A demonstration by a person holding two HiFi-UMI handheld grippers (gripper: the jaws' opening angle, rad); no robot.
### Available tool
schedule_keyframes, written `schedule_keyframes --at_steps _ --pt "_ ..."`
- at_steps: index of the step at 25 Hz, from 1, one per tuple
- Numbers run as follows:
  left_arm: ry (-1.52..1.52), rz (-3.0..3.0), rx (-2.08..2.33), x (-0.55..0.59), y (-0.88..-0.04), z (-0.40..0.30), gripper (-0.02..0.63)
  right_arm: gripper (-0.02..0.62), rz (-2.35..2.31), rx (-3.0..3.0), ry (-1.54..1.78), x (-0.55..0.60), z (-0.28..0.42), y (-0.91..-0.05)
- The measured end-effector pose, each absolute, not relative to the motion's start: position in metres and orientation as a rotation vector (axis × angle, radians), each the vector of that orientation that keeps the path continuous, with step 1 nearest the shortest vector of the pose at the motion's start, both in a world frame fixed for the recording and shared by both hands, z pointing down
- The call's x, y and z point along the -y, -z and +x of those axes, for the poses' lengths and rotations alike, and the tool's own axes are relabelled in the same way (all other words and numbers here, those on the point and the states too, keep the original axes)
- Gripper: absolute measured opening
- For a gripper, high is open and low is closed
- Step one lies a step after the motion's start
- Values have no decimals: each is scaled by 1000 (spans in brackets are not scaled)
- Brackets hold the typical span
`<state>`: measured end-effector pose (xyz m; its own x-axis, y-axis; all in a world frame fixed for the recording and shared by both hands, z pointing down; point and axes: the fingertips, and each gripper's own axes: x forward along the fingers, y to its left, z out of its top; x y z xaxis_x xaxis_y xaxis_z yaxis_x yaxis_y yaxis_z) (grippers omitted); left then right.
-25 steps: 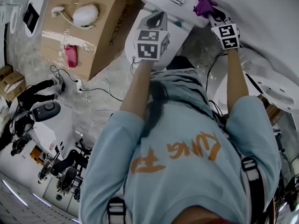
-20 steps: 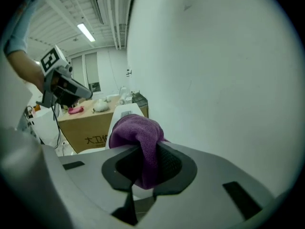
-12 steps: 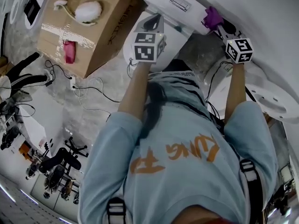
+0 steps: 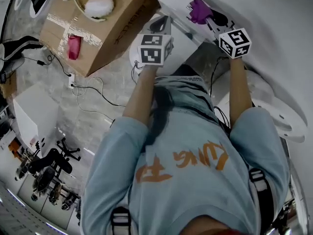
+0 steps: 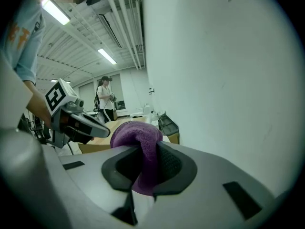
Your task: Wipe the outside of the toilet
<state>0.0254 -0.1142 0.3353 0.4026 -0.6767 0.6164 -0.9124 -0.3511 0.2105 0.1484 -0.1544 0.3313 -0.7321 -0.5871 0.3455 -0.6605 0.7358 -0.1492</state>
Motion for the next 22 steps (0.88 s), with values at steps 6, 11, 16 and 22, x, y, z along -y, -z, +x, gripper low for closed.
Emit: schedule_keyframes --at_steps 6,11,16,22 --pt "-550 2088 1431 120 -335 -3 25 72 930 2674 -314 188 102 -326" --pt "-497 2019 1490 121 -334 -25 25 72 821 2677 -242 211 54 -323" --pt "-488 1974 1507 119 -341 -42 25 72 727 2644 -201 228 13 -338" --pt "-418 1898 1532 125 -347 -57 25 74 686 2490 -156 261 -7 -370"
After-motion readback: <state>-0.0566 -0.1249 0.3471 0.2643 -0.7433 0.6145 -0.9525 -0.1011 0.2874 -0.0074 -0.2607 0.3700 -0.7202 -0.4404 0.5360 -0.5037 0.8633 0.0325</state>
